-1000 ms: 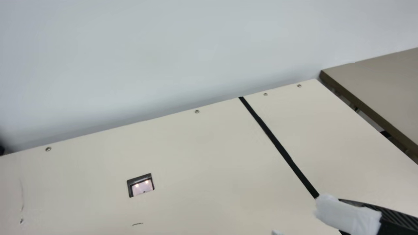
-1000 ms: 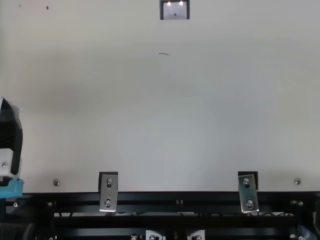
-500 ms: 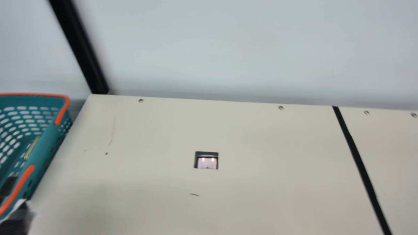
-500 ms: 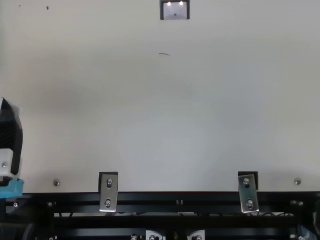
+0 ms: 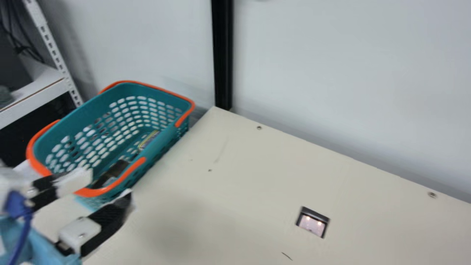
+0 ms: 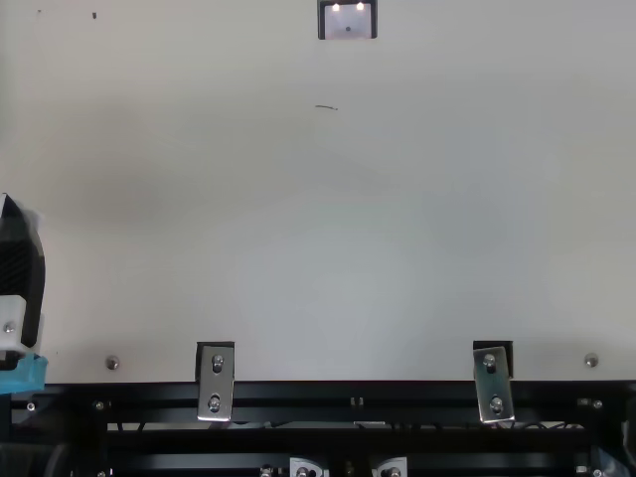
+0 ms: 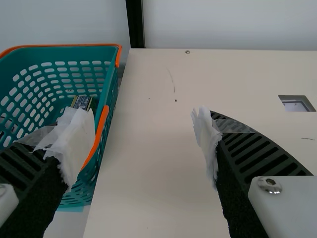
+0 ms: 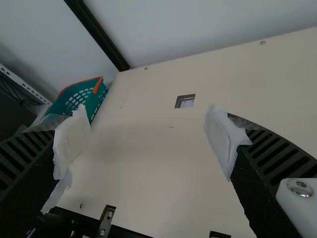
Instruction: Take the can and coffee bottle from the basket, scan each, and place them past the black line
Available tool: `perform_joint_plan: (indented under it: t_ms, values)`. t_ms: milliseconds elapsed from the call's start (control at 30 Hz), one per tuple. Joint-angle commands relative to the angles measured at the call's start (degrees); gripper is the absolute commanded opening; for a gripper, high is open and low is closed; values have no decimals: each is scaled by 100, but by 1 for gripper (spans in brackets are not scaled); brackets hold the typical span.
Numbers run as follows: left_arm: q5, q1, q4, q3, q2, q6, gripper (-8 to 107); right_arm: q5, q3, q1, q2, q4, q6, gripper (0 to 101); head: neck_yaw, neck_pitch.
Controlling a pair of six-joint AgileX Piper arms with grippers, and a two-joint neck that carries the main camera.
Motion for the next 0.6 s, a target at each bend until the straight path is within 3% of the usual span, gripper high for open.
perform_joint_plan:
  t_ms: [0, 367, 567]
  values:
    - [0, 0, 0, 0, 0, 0, 90, 0, 0, 0, 0, 0, 0, 101, 184, -156]
    - [-35, 36, -6, -17, 64, 2, 90, 0, 0, 0, 0, 0, 0, 101, 184, -156]
    - [-359, 117, 131, -487, 705, -216, 90, 0, 0, 0, 0, 0, 0, 101, 184, -156]
